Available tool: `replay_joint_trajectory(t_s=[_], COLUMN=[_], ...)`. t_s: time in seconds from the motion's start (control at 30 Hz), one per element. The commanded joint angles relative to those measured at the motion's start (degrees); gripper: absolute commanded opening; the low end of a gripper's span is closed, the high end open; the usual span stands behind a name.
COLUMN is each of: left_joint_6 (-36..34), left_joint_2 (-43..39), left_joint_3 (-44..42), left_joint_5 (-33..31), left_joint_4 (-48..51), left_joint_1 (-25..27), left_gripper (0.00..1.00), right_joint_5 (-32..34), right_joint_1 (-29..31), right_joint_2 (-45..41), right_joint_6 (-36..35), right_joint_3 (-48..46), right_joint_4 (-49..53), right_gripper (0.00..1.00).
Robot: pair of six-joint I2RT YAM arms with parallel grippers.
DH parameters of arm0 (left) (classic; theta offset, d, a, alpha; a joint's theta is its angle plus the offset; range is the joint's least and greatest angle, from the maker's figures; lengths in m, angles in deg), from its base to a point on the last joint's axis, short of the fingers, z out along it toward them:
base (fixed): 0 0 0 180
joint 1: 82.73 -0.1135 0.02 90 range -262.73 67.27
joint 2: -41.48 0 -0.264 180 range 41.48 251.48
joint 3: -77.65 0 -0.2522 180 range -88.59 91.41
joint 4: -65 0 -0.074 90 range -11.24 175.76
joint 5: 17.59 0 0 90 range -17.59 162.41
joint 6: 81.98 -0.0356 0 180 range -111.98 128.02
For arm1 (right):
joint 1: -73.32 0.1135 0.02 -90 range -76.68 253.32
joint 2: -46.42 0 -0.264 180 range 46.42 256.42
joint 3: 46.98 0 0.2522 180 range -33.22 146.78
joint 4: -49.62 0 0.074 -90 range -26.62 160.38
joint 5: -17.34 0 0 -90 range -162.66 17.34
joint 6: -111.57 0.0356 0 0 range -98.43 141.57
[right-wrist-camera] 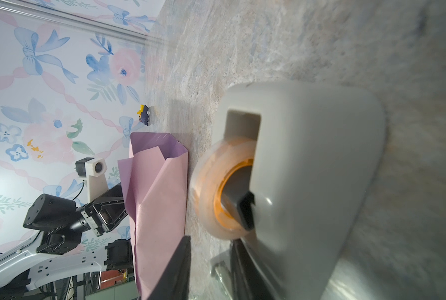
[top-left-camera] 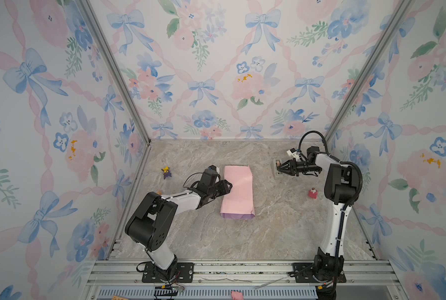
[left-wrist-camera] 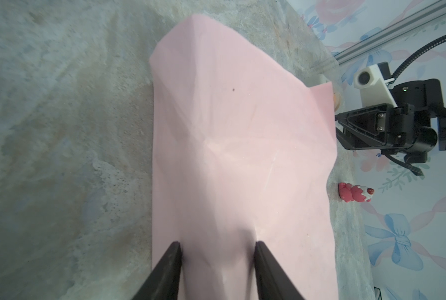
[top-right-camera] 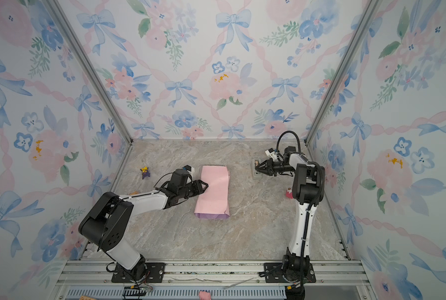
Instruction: Wrap the gift box in paper
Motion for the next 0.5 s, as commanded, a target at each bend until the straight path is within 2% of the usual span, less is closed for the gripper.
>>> replay_joint_trajectory(t_s=[0.0, 0.47], left_joint_6=[-1.7, -1.7], left_joint_2=[1.4, 1.1], left_joint_3=[-1.2, -1.3], left_joint_5=[-2.5, -2.8], left_joint_4=[7.5, 7.5], left_joint_1=[0.2, 0.1], left_gripper=[0.46, 0.46], right_joint_5=[-1.2, -3.1], right_joint_1=[0.2, 0.3], right_joint_2=[2.4, 2.6], right_joint_6=[-0.4, -0.6], right_joint_3=[0.6, 1.7], right_joint_4=[3.4, 4.3], right_gripper=[0.28, 0.17])
